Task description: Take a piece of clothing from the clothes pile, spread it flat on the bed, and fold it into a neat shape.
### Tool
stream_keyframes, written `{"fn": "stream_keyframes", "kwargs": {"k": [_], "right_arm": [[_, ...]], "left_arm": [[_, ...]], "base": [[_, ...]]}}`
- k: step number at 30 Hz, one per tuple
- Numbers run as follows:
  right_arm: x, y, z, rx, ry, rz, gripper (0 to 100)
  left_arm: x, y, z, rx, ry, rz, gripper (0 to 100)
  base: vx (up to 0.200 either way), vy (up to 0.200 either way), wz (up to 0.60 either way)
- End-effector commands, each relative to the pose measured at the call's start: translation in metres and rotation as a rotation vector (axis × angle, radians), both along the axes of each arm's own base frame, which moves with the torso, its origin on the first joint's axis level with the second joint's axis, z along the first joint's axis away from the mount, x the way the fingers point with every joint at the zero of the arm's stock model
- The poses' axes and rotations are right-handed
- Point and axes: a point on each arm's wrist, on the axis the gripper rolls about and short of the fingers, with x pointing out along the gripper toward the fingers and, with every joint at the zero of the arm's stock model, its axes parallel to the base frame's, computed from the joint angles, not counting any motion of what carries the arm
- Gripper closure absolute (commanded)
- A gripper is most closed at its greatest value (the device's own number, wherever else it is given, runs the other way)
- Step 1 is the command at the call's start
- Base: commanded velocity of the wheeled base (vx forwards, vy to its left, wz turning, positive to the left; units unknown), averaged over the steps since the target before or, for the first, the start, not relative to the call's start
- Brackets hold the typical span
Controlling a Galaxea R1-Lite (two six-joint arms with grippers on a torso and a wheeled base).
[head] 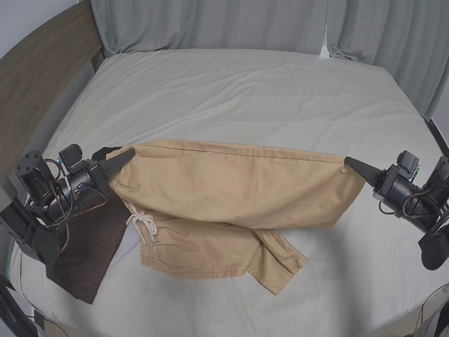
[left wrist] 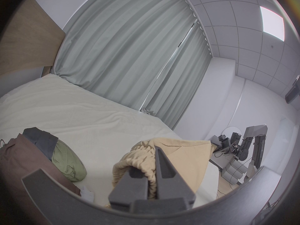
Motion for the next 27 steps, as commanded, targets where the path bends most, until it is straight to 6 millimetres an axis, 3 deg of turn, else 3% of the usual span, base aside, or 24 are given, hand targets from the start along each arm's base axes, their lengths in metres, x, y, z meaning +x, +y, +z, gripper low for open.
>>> {"fn": "stream_keyframes", "kwargs": {"k": [1, 27], "right_arm": [[0.0015, -0.0025, -0.0005, -0.001, 0.000, -0.011, 100], [0.0077, -0.0114, -0.0009, -0.001, -0.002, -0.049, 100]], "left_arm": [[-0.0004, 0.0000, 0.0006, -0.001, -0.002, 0.000, 100], [0.0018, 0.0045, 0.0008, -0.015, 0.007, 0.014, 100]], "base": [[0.000, 0.000, 0.00], [0.000, 0.000, 0.00]]}}
